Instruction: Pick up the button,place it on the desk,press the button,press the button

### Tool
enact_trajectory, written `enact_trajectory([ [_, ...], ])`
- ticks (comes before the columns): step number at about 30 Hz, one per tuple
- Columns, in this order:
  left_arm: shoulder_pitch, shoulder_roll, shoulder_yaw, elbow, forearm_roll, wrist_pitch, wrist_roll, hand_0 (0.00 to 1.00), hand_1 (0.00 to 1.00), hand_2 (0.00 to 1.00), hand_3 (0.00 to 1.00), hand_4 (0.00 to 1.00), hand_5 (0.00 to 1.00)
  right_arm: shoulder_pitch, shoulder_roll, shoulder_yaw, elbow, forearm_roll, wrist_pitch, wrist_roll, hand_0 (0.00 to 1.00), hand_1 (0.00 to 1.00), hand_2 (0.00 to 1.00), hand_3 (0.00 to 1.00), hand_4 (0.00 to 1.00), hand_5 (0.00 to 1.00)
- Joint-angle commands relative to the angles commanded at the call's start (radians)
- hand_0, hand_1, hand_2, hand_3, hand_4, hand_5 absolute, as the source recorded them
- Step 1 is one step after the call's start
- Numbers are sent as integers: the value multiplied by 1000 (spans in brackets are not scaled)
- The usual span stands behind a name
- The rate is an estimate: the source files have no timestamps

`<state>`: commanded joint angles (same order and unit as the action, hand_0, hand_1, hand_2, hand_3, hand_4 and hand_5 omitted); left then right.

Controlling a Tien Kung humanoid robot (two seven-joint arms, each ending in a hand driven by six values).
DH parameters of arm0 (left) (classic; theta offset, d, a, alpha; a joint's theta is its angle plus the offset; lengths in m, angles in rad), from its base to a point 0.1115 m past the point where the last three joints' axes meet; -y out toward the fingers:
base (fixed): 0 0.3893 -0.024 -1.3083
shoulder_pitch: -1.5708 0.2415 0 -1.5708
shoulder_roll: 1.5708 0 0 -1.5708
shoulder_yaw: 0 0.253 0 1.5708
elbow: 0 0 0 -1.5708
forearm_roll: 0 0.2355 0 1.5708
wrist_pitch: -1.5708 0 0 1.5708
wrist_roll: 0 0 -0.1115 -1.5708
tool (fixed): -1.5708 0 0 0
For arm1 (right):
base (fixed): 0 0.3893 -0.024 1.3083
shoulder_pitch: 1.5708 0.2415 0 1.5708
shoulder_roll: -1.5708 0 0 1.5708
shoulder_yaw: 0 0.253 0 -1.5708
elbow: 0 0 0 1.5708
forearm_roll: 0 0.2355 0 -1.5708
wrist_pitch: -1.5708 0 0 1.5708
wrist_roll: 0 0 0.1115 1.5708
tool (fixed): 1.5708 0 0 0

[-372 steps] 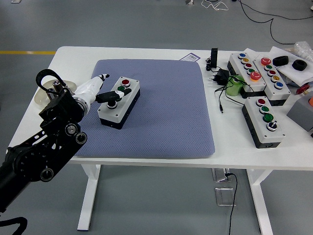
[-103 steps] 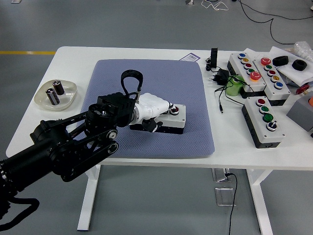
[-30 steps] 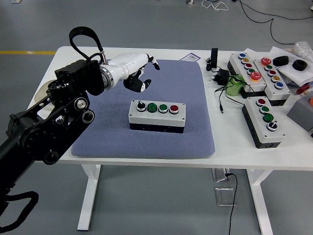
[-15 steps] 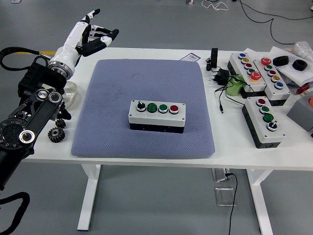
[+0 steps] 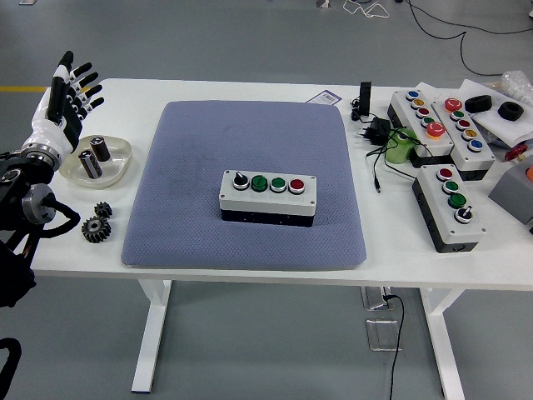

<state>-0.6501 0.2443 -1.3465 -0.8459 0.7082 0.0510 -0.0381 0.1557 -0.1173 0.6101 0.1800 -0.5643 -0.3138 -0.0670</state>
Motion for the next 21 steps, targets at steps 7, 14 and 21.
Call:
enact_trajectory([
  [7,18,1,-9,-14,-97,-44,-7,839,855,854,819,718,998,0,1,-3,0,5,-1,-1,654,573,609,648,278,280],
  [14,15,-4,0,-17,-99,-57,-4,837,853,854,822,715,998,-1,0,-9,0,11,-1,0,654,573,609,647,278,280],
  [21,21,-5,11,-16,-107,-61,-1,837,852,854,821,713,998,-3,0,-11,0,13,-2,0,654,573,608,647,278,282],
])
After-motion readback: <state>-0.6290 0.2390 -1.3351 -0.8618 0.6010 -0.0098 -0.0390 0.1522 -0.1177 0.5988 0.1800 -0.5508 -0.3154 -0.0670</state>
